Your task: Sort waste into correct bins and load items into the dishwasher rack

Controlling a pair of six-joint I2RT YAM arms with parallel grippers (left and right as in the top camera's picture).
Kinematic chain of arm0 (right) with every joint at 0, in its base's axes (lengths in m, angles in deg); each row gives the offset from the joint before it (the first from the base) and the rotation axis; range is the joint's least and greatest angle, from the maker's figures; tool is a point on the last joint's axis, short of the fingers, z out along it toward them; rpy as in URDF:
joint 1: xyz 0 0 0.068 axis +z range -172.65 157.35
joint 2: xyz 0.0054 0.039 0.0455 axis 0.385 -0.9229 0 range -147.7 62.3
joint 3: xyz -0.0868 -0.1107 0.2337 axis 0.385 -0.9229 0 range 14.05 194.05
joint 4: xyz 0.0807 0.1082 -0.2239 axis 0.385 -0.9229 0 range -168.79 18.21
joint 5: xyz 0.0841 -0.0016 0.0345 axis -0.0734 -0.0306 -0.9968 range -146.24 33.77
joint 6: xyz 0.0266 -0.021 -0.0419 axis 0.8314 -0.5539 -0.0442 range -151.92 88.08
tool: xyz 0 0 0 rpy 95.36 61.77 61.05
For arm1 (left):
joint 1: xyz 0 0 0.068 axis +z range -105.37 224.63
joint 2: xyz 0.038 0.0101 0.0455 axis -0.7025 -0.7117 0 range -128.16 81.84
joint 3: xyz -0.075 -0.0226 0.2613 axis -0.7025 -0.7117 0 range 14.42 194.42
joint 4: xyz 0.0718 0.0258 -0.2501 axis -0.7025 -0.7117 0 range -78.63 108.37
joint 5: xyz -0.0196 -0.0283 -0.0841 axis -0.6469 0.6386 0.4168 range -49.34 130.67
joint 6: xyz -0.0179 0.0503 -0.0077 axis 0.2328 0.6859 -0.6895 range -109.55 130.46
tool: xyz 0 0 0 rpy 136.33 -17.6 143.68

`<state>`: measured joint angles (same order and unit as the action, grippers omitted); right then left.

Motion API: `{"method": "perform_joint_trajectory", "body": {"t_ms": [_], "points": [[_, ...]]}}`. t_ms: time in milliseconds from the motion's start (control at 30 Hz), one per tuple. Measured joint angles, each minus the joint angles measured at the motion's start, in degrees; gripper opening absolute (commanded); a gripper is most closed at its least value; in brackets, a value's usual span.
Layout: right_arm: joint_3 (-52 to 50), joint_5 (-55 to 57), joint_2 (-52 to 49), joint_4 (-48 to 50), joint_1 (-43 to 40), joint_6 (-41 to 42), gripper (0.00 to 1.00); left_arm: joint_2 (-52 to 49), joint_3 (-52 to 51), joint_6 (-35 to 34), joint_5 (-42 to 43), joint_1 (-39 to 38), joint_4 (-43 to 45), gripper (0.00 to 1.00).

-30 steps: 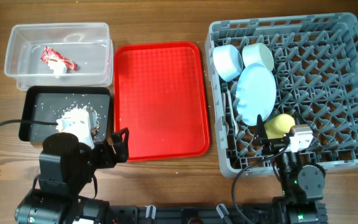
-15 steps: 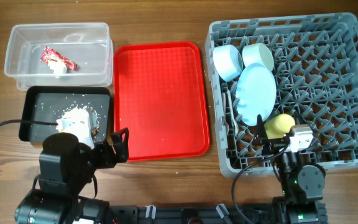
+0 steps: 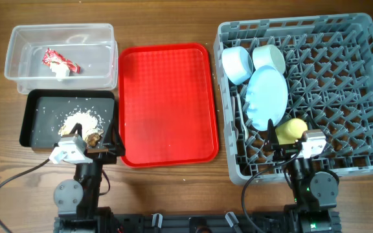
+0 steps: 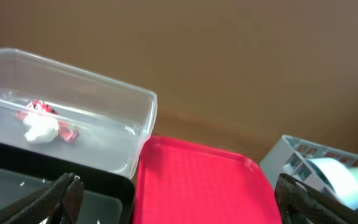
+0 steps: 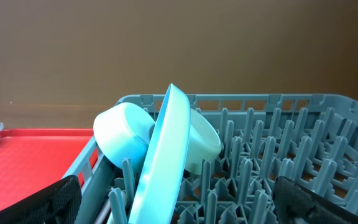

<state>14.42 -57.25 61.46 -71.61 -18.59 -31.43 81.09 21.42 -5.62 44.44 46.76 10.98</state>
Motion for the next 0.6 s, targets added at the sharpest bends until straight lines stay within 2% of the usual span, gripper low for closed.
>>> {"method": "perform_joint_trajectory", "body": {"t_ms": [33,133,600], "points": [[0.0,0.0,0.0,0.0,0.0,0.0,1.0,0.02,-2.4,1.05,0.22,0.0,3.08,1.0],[0.0,0.0,0.0,0.0,0.0,0.02,1.0,-0.04,-6.21,2.27,0.59,-0.02,3.17,1.0],[0.0,0.0,0.0,0.0,0.0,0.02,1.0,0.02,-6.21,2.51,0.59,-0.02,3.34,1.0]]}}
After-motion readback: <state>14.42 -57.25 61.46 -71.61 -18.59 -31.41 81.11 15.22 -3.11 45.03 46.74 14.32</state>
